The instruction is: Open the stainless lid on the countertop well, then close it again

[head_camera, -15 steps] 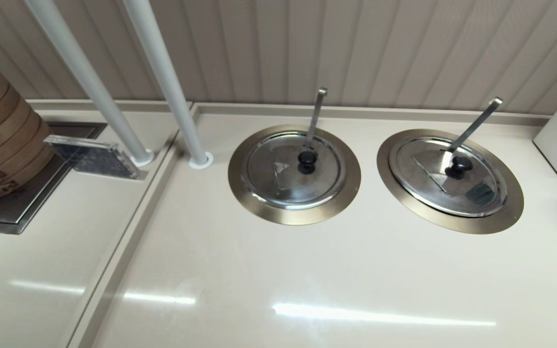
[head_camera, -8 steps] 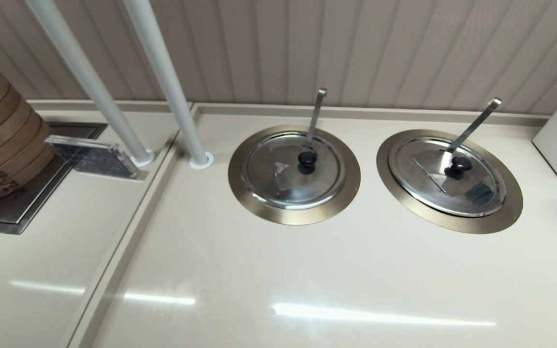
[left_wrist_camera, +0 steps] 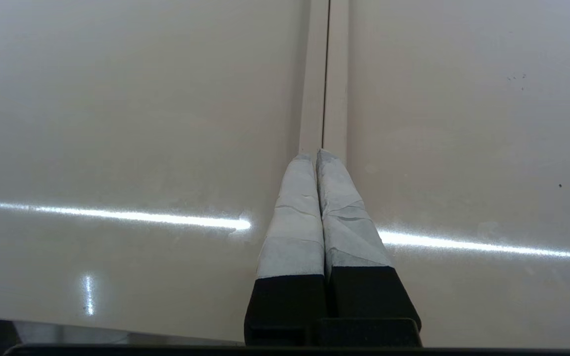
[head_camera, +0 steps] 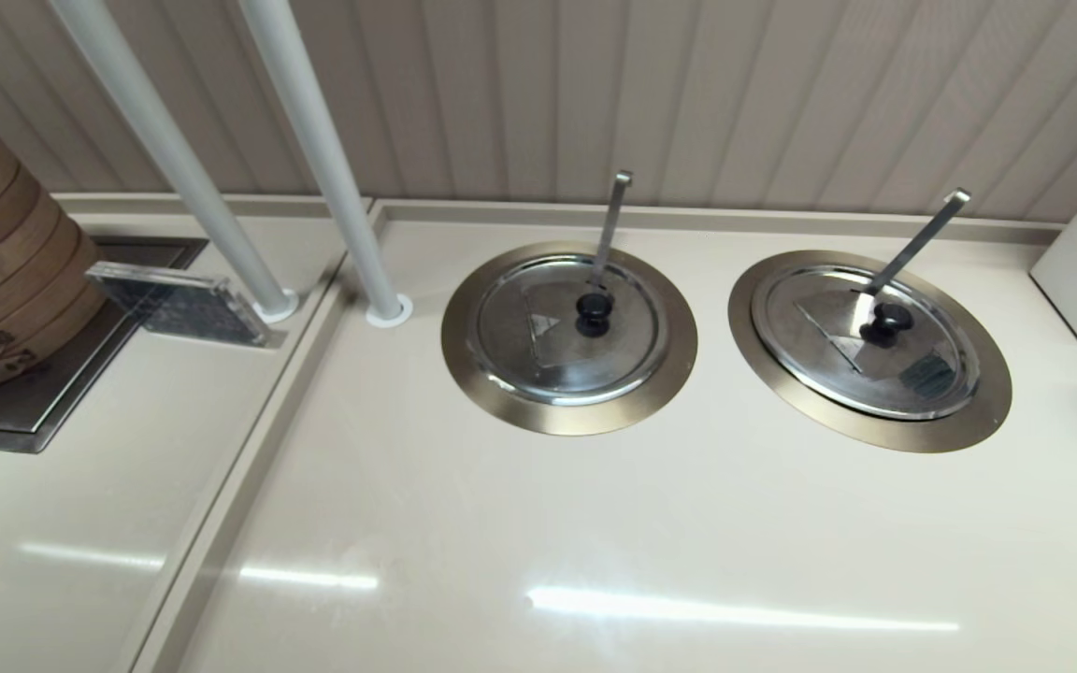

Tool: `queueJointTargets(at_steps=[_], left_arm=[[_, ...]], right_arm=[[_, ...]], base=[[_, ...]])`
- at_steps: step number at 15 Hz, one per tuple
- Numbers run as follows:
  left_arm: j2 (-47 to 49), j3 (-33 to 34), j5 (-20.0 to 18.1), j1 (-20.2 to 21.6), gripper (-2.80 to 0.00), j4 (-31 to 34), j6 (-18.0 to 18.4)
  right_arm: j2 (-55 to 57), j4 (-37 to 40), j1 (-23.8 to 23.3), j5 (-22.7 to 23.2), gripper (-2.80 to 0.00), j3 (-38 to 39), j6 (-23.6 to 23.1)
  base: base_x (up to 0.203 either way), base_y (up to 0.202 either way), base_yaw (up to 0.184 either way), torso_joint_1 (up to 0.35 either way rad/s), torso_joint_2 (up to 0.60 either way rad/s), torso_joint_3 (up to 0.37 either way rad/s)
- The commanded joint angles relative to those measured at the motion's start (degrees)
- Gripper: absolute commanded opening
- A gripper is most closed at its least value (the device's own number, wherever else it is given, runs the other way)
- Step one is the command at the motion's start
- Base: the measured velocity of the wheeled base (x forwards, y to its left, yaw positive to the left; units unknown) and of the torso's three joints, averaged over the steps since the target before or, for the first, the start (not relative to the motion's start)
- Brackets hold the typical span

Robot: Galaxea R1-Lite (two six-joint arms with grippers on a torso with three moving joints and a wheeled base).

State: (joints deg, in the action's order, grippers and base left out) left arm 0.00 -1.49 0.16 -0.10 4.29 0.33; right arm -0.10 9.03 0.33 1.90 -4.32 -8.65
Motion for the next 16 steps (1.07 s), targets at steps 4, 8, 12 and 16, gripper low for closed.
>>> queueJointTargets(at_steps=[4,8,12,16], left_arm=[[0.0,-0.01,0.02,0.01,-2.8,0.02,0.02],[0.0,-0.01,0.02,0.01,-2.8,0.02,0.02],[0.0,-0.01,0.02,0.01,-2.8,0.02,0.02],[0.0,-0.01,0.02,0.01,-2.8,0.02,0.02]], right_arm=[[0.19,-9.21,0.02,-1.19,-2.8,4.32,4.87],[0.19,-9.16,0.02,-1.19,-2.8,4.24,6.36],[0.1,-9.29,0.02,-1.46,-2.8,4.32,6.71],[0.1,-9.29,0.02,-1.46,-2.8,4.32,6.71]], base=[[0.0,0.0,0.0,0.0,0.0,0.0],[0.0,0.0,0.0,0.0,0.0,0.0],[0.0,0.0,0.0,0.0,0.0,0.0],[0.0,0.0,0.0,0.0,0.0,0.0]])
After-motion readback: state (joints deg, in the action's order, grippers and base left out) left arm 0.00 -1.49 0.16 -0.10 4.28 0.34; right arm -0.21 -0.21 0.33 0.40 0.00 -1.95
